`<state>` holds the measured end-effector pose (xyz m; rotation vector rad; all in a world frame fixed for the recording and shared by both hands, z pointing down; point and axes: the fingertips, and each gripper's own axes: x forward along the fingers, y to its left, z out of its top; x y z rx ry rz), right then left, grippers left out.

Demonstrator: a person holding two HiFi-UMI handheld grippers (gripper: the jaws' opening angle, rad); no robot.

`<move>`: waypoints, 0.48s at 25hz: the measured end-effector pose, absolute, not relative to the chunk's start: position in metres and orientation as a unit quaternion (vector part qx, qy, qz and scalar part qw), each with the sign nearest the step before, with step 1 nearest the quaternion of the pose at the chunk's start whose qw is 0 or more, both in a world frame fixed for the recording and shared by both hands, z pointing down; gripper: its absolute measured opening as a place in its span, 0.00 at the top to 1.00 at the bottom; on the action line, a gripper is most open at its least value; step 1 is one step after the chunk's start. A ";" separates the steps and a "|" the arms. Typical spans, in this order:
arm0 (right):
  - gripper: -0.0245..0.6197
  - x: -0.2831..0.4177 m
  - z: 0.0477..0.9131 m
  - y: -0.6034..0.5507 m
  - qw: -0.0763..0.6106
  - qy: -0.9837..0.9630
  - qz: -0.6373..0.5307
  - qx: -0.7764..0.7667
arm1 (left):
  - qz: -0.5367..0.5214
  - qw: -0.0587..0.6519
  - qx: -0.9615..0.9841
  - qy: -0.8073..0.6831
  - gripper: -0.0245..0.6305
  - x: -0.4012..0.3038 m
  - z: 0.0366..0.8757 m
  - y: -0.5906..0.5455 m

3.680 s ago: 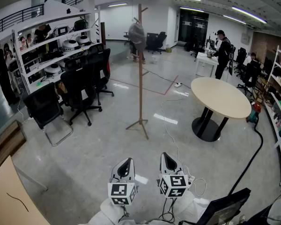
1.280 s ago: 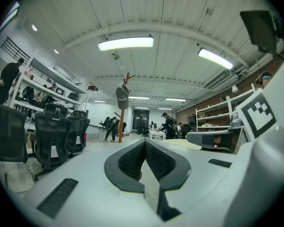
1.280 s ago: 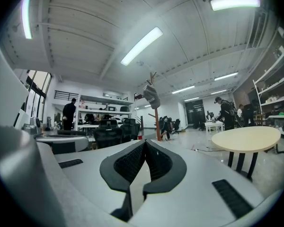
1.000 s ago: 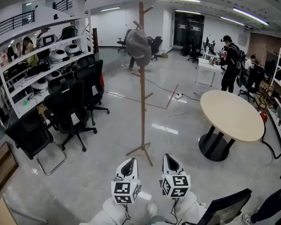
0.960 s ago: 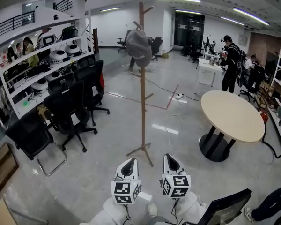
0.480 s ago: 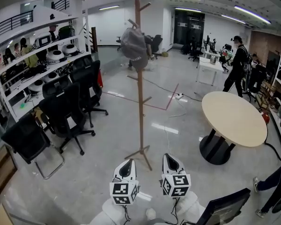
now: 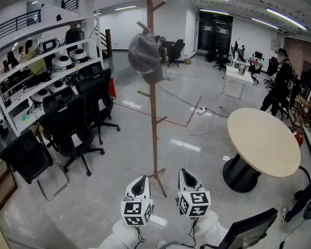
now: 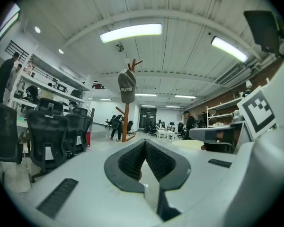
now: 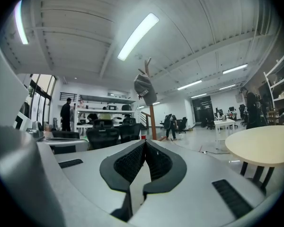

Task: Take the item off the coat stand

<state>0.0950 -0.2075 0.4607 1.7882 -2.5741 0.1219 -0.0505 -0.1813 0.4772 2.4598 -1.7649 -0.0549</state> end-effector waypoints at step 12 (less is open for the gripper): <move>0.95 0.113 0.479 -0.263 0.013 -0.828 0.059 0.557 | -0.005 0.059 0.802 -0.594 0.96 -0.036 0.486 -0.233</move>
